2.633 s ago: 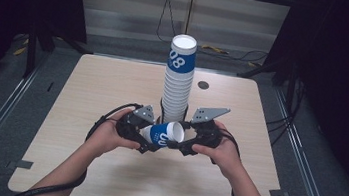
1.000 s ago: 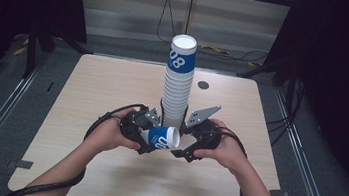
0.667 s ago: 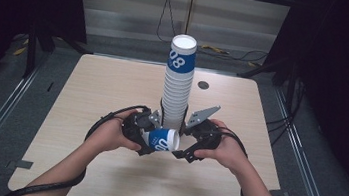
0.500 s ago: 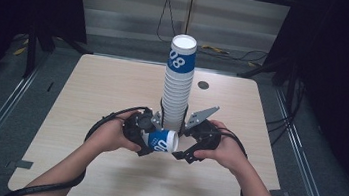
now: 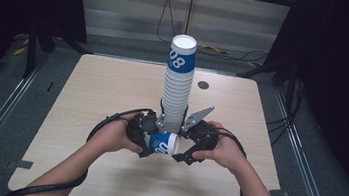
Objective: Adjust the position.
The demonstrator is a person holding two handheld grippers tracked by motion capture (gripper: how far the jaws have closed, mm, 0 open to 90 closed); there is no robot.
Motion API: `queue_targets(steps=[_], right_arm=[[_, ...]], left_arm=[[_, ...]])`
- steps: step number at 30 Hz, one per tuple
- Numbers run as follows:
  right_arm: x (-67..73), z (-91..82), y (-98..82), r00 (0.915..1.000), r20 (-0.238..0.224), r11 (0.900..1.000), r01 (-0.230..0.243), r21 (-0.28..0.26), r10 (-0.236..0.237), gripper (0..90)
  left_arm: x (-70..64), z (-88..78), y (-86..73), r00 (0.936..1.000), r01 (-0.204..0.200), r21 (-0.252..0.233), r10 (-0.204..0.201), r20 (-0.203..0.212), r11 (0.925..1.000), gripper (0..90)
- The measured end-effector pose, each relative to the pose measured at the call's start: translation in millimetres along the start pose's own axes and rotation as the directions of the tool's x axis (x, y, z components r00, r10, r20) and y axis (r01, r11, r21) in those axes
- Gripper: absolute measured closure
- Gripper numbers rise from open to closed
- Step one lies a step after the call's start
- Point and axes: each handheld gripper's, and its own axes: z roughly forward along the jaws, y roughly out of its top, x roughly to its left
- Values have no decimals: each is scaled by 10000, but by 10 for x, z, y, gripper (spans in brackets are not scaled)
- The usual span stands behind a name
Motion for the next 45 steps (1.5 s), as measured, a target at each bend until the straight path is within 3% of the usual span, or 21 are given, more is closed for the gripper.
queue_targets(steps=[5, 7, 11, 12, 14, 22, 24, 33, 45], right_arm=[[7, 15, 9, 10000, -72, 9999, 56, 154, -55, 158], [6, 22, 20, 9999, -60, 9997, 125, 211, -123, 159], [7, 28, 36, 9998, -145, 9996, 110, 254, -106, 167], [9, 34, 40, 9999, -107, 9996, 31, 266, -28, 168], [-2, 37, 42, 9998, -175, 9996, 51, 280, -46, 179], [4, 60, 65, 9994, -340, 9974, 39, 725, -15, 189], [7, 65, 72, 9995, -312, 9972, 12, 742, 11, 193], [2, 69, 92, 9994, -343, 9948, 100, 1013, -66, 194], [5, 67, 102, 9992, -394, 9955, 139, 937, -103, 198]], left_arm=[[-20, -9, 36, 9995, -297, 244, 298, -51, 9993, 220], [-28, 1, 39, 9997, -225, 91, 226, -55, 9997, 220], [-24, -7, 62, 9986, -505, 443, 511, -126, 9977, 220], [-37, 0, 65, 9993, -360, 365, 364, -105, 9987, 220], [-34, 2, 76, 9978, -626, 469, 635, -169, 9969, 220], [-56, 27, 109, 9969, -752, 608, 765, -203, 9953, 220], [-46, 27, 123, 9940, -1053, 742, 1071, -205, 9917, 219], [-50, 25, 160, 9924, -1196, 741, 1214, -203, 9900, 219], [-47, 27, 160, 9929, -1160, 619, 1175, -201, 9913, 218]])
